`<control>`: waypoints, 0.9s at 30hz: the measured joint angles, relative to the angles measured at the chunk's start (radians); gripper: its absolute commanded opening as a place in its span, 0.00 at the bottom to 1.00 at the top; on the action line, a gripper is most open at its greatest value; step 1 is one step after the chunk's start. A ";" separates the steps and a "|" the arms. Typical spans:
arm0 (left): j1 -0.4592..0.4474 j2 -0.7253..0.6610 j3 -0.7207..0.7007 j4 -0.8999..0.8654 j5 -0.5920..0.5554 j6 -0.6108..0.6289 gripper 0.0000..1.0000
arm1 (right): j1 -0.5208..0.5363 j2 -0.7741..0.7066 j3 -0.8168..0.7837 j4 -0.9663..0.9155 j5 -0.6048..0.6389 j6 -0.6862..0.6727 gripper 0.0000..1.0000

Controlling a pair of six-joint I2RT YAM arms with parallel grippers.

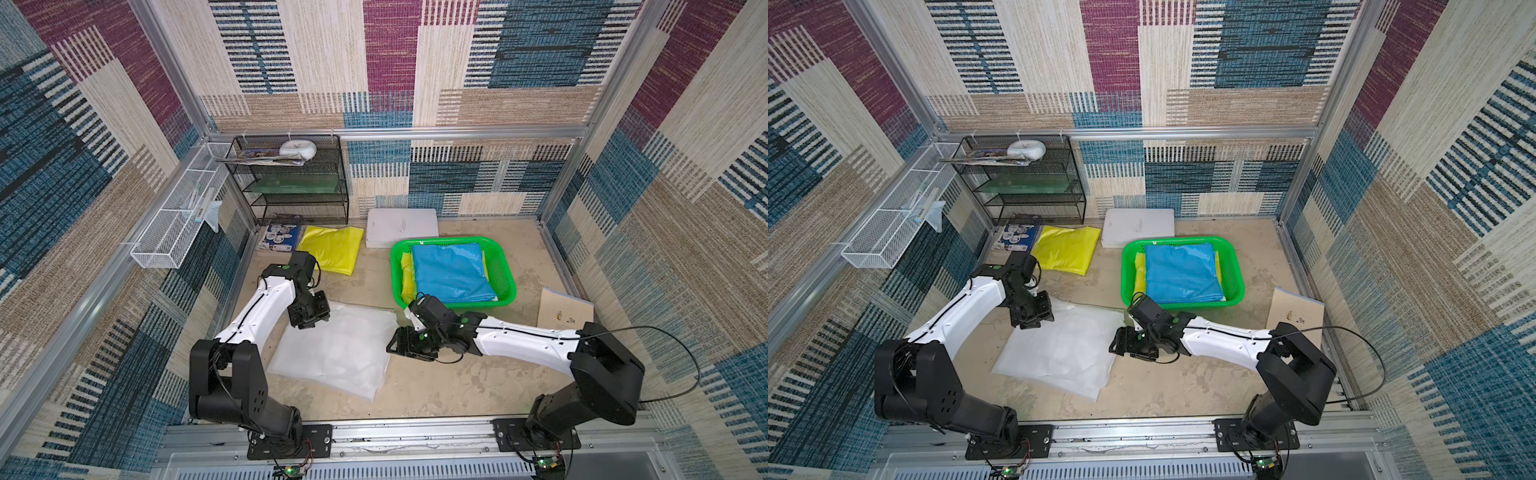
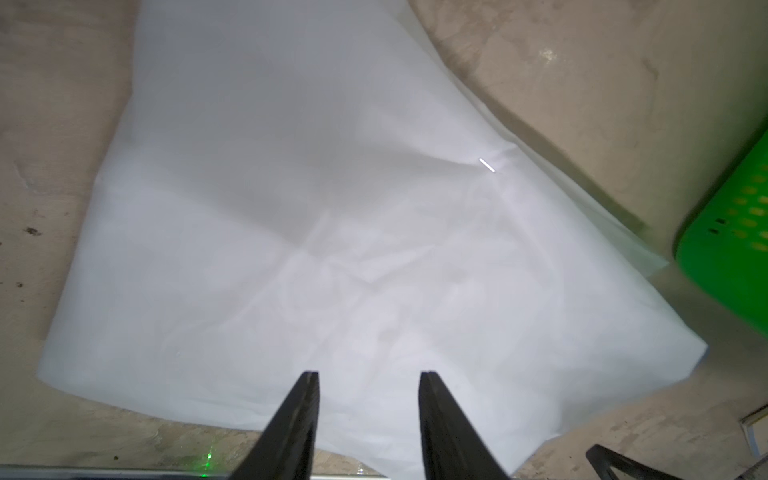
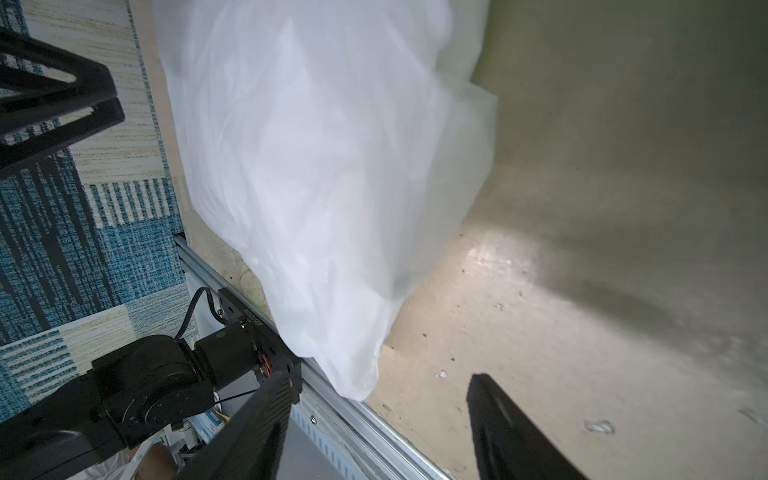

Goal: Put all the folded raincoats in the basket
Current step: Move the raincoat to the center of the board.

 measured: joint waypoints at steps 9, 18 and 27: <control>0.029 -0.016 -0.046 0.019 0.067 0.013 0.43 | 0.016 0.129 -0.016 0.159 0.002 0.080 0.70; 0.031 -0.045 -0.056 0.031 0.077 0.016 0.43 | 0.043 0.241 -0.016 0.327 -0.039 0.128 0.65; 0.032 -0.045 -0.060 0.033 0.077 0.025 0.43 | 0.058 0.337 0.047 0.410 -0.042 0.140 0.35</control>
